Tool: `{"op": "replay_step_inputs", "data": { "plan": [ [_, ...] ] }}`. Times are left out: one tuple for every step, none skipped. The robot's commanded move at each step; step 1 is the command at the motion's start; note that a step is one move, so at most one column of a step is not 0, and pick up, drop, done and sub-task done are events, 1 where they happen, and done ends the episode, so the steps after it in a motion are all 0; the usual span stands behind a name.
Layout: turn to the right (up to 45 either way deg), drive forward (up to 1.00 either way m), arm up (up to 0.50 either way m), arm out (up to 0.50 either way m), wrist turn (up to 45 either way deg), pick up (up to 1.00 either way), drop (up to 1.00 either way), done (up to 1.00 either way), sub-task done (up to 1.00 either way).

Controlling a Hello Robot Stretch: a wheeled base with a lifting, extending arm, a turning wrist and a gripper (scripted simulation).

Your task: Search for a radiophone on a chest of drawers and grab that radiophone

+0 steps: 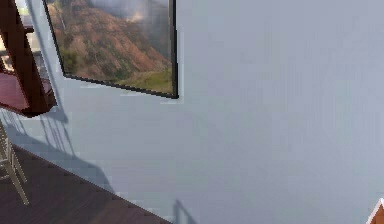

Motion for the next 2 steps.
{"op": "replay_step_inputs", "data": {
  "plan": [
    [0.0, 0.00, 0.00, 0.00, 42.0, 0.00, 0.00, 0.00, 0.00],
    [0.0, 0.00, -0.28, 0.00, 0.0, 0.00, 0.00, 0.00, 0.00]
  ]
}}
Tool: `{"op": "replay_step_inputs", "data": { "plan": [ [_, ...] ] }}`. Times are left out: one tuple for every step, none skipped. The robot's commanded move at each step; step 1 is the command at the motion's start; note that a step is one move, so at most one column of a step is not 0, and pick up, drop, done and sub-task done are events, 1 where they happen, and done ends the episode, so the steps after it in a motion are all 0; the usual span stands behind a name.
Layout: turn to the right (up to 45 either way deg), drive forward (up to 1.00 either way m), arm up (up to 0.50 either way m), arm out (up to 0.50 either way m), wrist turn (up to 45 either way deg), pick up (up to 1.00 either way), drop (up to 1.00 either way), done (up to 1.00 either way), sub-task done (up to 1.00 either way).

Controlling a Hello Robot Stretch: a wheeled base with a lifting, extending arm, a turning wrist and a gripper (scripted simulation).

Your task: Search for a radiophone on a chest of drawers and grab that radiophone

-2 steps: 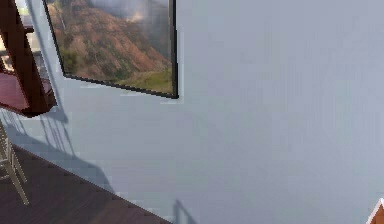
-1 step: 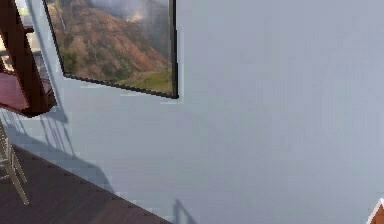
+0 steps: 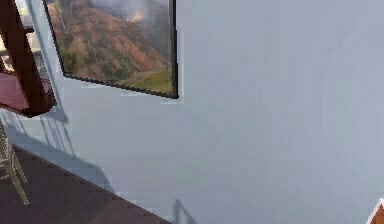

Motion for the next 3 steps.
{"op": "replay_step_inputs", "data": {
  "plan": [
    [0.0, 0.00, 0.00, 0.00, 0.0, 1.00, 0.00, 0.00, 0.00],
    [0.0, 0.00, 0.10, 0.00, 0.0, 0.00, 0.00, 0.00, 0.00],
    [0.0, 0.00, 0.00, 0.00, 0.0, 0.00, 0.00, 1.00, 0.00]
  ]
}}
